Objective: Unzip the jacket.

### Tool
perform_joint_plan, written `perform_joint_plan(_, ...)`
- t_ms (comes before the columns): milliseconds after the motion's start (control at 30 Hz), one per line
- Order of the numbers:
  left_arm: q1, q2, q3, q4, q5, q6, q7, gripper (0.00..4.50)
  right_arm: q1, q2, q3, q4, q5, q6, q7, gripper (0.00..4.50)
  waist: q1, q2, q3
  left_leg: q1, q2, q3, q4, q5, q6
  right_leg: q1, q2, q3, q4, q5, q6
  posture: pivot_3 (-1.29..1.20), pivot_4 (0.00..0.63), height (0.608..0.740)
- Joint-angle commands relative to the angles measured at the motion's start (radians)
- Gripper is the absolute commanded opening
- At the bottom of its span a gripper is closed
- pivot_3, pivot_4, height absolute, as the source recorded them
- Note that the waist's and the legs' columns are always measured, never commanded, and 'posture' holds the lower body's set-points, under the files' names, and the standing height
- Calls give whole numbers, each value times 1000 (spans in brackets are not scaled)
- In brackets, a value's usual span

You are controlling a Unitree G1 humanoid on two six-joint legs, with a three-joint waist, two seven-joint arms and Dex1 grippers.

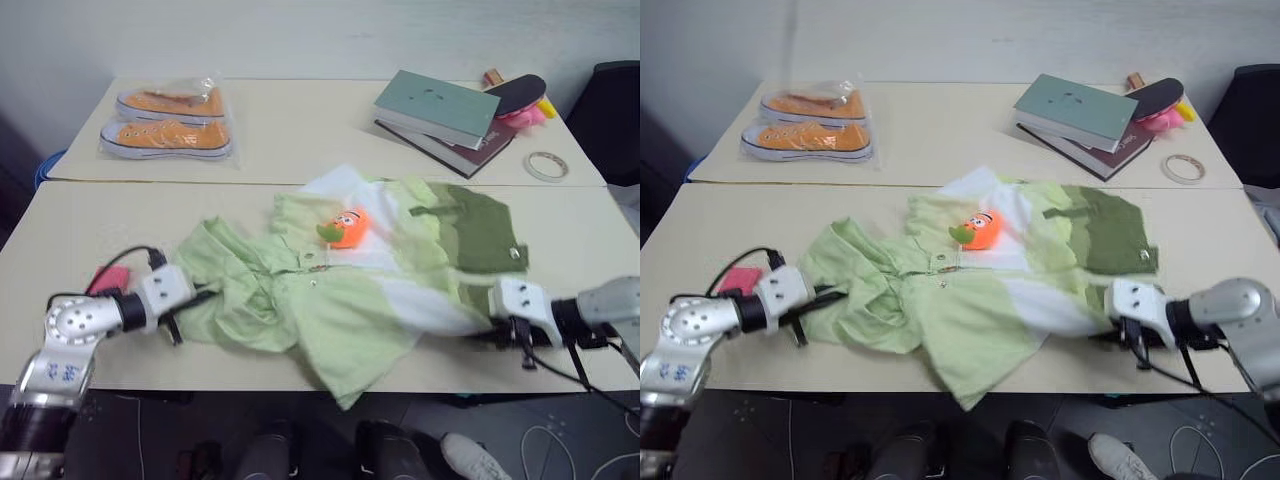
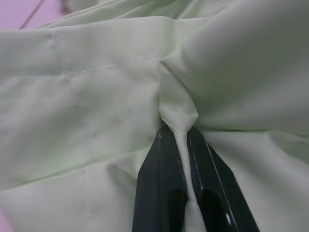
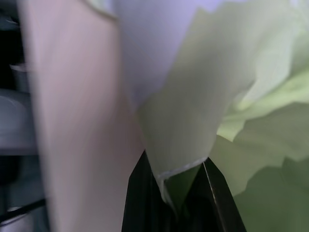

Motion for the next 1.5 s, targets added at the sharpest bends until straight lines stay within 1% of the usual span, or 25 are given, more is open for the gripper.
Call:
perform_joint_plan(33, -21, 36, 44, 48, -15, -56, -27, 42, 88, 29, -78, -174, 117, 47, -18, 0, -1, 0, 0, 0, 0, 0, 0, 0, 0, 0, 0, 0, 0, 0, 0, 0, 150, 740)
perform_joint_plan(67, -20, 41, 51, 53, -32, -54, -46, 42, 106, 53, -90, -182, 108, 46, -61, 0, -2, 0, 0, 0, 0, 0, 0, 0, 0, 0, 0, -1, -1, 0, 0, 0, 150, 740)
perform_joint_plan(133, 11, 48, 70, 24, -105, -6, -115, 42, 127, 123, -124, -124, 35, -54, -171, 0, -3, -2, -1, 0, 0, 1, -1, 0, 0, 0, 0, -3, 0, 0, 0, 0, 150, 740)
perform_joint_plan(200, 65, 66, 89, -33, -191, 105, -187, 0, 198, 125, -187, -138, 110, -29, -119, 451, -1, -1, 0, 0, -1, 2, 0, 0, 0, 0, 0, -4, 0, 0, 0, 0, 150, 740)
perform_joint_plan(233, 87, 75, 105, -63, -231, 167, -205, 452, 226, 122, -220, -157, 151, 0, -101, 627, -1, -1, 0, 0, -2, 2, -1, 0, 0, -1, 0, -3, 0, 0, 0, 0, 150, 740)
perform_joint_plan(300, 129, 125, 131, -122, -251, 284, -213, 894, 266, 111, -269, -195, 164, 41, -122, 1218, 2, -2, 0, 0, -1, 1, -1, -1, 1, 0, 0, -2, 0, 0, 0, 0, 150, 740)
perform_joint_plan(367, 179, 179, 156, -199, -284, 381, -245, 1637, 299, 98, -312, -241, 185, 114, -147, 2035, 3, -3, 1, 0, 0, 0, 0, -1, 1, 0, 0, 0, 0, 0, 0, 0, 150, 740)
perform_joint_plan(400, 188, 198, 197, -251, -351, 460, -258, 1918, 293, 115, -370, -269, 309, 178, -144, 2352, 3, -4, 1, 0, 0, 0, 0, 0, 1, 1, 0, 2, 0, 0, 0, 0, 150, 740)
perform_joint_plan(467, 190, 232, 253, -299, -418, 541, -282, 2554, 267, 135, -471, -301, 513, 281, -151, 3032, 5, -4, 1, 1, 0, 0, 1, 0, 1, 1, -1, 3, -1, 0, 0, 0, 150, 740)
perform_joint_plan(533, 170, 267, 276, -299, -443, 592, -302, 3274, 235, 80, -526, -294, 656, 396, -121, 3780, 5, -4, 1, 1, 0, -1, 1, 0, 1, 2, -1, 3, -1, 0, 0, 0, 150, 740)
perform_joint_plan(600, 124, 283, 280, -306, -487, 653, -307, 3935, 148, 36, -540, -261, 770, 460, -111, 4479, 5, -3, 2, 2, 0, -2, 0, -1, 1, 3, -2, 3, -2, 0, 0, 0, 150, 740)
perform_joint_plan(633, 83, 271, 271, -317, -509, 671, -290, 4278, 54, 53, -524, -236, 817, 462, -170, 4500, 4, -3, 2, 2, 0, -2, 0, -1, 1, 3, -2, 3, -2, 0, 0, 0, 150, 740)
perform_joint_plan(667, 45, 256, 259, -328, -526, 685, -276, 4476, -37, 72, -498, -209, 848, 470, -232, 4500, 4, -3, 2, 2, 0, -2, 0, -1, 1, 3, -2, 3, -2, 0, 0, 0, 150, 740)
perform_joint_plan(700, 6, 228, 232, -346, -540, 692, -259, 4476, -140, 103, -445, -180, 848, 477, -295, 4500, 3, -3, 2, 2, 0, -1, 0, -1, 1, 2, -2, 3, -3, 0, 0, 0, 150, 740)
perform_joint_plan(767, -56, 164, 162, -369, -528, 673, -233, 4476, -290, 157, -311, -138, 759, 468, -354, 4500, -2, -3, 1, 2, 0, -1, 0, -1, 0, 1, -2, 3, -4, 0, 0, 0, 150, 740)
perform_joint_plan(800, -92, 108, 88, -367, -485, 637, -220, 4476, -364, 188, -147, -99, 569, 389, -369, 4500, -5, -3, 1, 2, 0, -1, 0, -1, 0, 1, -2, 3, -3, 0, 0, 0, 150, 740)
perform_joint_plan(833, -120, 69, 36, -359, -451, 611, -212, 4476, -415, 207, -29, -64, 430, 327, -374, 4500, -9, -3, 0, 2, 0, -1, -1, -1, -1, 1, -2, 3, 0, 0, 0, 0, 150, 740)
perform_joint_plan(900, -189, -27, -92, -305, -351, 547, -178, 4476, -537, 332, 178, 111, 156, 99, -406, 4500, -13, -6, -1, 0, -1, 1, -1, 0, -1, -2, 1, 4, 1, 0, 0, 0, 150, 740)
perform_joint_plan(967, -225, -71, -147, -262, -291, 523, -154, 4476, -601, 409, 267, 241, 13, -82, -390, 4500, -15, -7, 0, -2, -3, 5, 0, 1, 0, -6, 5, 1, 4, 0, 0, 0, 150, 740)
perform_joint_plan(1067, -263, -132, -214, -196, -209, 487, -102, 4476, -755, 520, 376, 516, -188, -305, -431, 4500, -18, -7, 0, -17, -5, 8, 4, 2, 3, -23, 3, 0, 10, 0, 1, 0, 150, 740)
perform_joint_plan(1133, -286, -174, -268, -124, -140, 446, -67, 4476, -855, 590, 439, 728, -286, -402, -452, 4500, -18, -8, 0, -18, -5, 8, 4, 2, 4, -23, 3, -2, 10, 1, 1, 0, 150, 740)
perform_joint_plan(1200, -301, -197, -292, -80, -98, 430, -41, 4476, -909, 629, 461, 866, -342, -469, -458, 4500, -27, -8, 0, -15, -5, 6, 6, 2, 4, -18, 2, -6, 9, 1, 1, 0, 150, 740)
perform_joint_plan(1300, -324, -264, -295, -17, -71, 427, 10, 4500, -1003, 697, 447, 1073, -385, -590, -465, 3865, -26, -8, 0, -16, -4, 4, 9, 3, 5, -17, 3, -6, 10, 1, 3, 0, 150, 740)
perform_joint_plan(1400, -319, -301, -295, -6, -72, 446, 25, 4500, -1031, 715, 432, 1152, -401, -647, -435, 2842, -26, -8, 0, -16, -4, 3, 11, 3, 5, -16, 2, -6, 12, 1, 2, 0, 150, 740)
perform_joint_plan(1500, -284, -290, -310, -15, -54, 452, 12, 4500, -1005, 685, 401, 1139, -387, -658, -381, 1743, -27, -8, 0, -16, -4, 0, 12, 3, 5, -16, 2, -6, 14, 1, 3, 0, 150, 740)
